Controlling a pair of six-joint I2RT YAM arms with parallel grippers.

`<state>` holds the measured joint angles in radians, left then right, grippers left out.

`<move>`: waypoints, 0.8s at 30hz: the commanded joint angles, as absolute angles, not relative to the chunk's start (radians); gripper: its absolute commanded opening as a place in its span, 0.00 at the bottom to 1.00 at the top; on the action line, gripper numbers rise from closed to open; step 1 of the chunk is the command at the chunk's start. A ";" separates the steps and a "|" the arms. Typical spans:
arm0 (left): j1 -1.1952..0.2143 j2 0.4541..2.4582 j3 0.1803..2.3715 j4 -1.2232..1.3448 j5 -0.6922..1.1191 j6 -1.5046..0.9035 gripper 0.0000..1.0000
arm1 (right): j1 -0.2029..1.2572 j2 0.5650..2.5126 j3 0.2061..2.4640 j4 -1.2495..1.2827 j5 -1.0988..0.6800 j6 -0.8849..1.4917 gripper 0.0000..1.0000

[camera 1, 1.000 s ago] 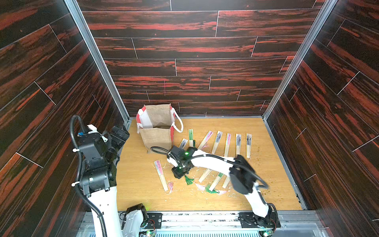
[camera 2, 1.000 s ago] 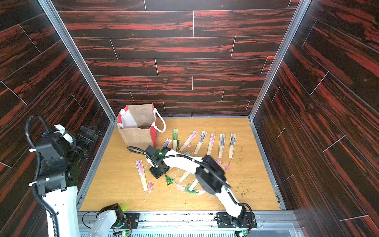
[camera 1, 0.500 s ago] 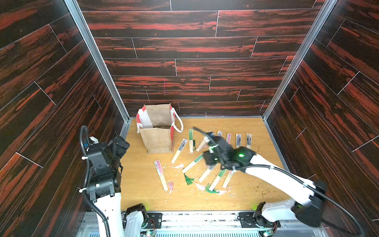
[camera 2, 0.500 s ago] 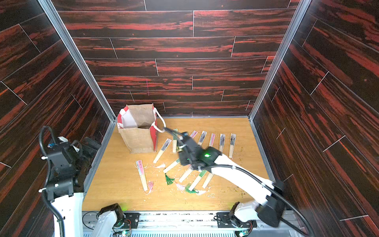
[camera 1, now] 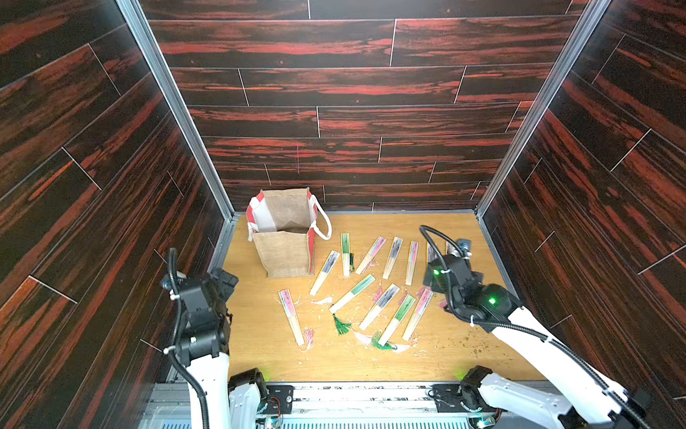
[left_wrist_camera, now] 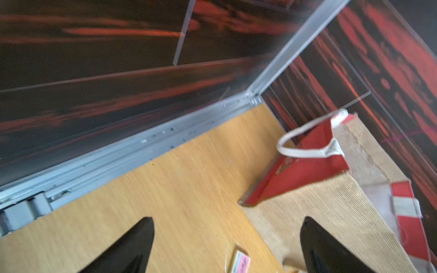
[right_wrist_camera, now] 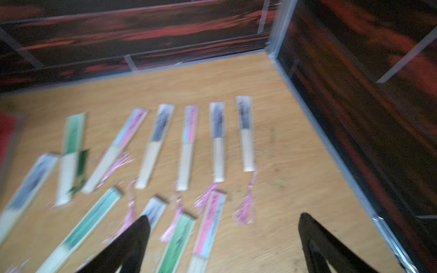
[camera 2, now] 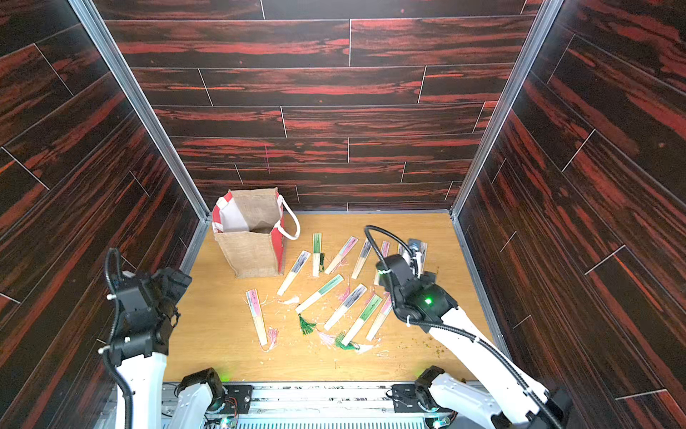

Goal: Take out the folding fans from the tote bags
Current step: Reset both arms

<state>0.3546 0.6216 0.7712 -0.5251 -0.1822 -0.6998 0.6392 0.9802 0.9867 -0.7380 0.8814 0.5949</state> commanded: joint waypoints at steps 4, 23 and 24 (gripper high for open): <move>0.356 0.483 0.656 -0.388 -0.252 -0.681 0.99 | 0.519 0.901 0.865 -0.565 0.943 0.486 0.98; 0.350 0.419 0.246 0.090 -0.115 -0.394 0.99 | 0.242 0.856 0.481 0.106 0.708 0.158 0.99; 0.348 0.428 0.234 0.115 -0.101 -0.373 0.99 | 0.242 0.854 0.457 0.156 0.712 0.141 0.98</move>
